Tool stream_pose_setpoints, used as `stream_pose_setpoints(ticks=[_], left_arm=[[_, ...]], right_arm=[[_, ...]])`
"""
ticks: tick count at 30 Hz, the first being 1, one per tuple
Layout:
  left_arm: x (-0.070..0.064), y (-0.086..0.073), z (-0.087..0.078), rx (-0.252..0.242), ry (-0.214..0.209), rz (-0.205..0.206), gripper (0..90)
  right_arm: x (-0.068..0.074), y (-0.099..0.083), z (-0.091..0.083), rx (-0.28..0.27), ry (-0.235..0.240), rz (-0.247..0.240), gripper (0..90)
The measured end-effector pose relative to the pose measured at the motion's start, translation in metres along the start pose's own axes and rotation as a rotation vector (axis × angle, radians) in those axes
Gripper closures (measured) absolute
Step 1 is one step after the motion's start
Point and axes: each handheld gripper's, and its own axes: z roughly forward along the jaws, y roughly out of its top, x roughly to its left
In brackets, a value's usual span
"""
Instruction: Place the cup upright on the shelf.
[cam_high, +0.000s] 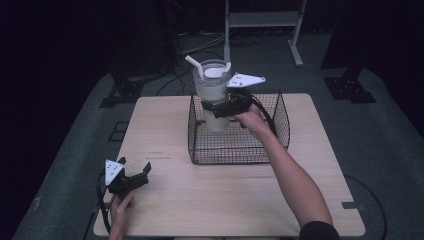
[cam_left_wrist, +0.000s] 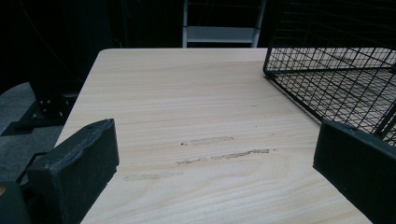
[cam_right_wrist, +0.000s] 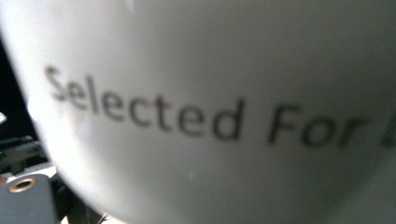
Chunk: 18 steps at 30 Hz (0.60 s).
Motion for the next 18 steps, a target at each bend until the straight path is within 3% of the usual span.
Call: stream_pose_setpoints(ticks=[12,18], left_arm=[[0.0,0.0,0.0,-0.002,-0.002,0.005,0.0],[0.0,0.0,-0.001,-0.003,-0.002,0.003,0.0]], right_arm=[[-0.015,-0.025,0.032,0.055,0.013,0.029,7.7],[-0.022,-0.038,0.043,0.077,-0.007,0.049,7.6]])
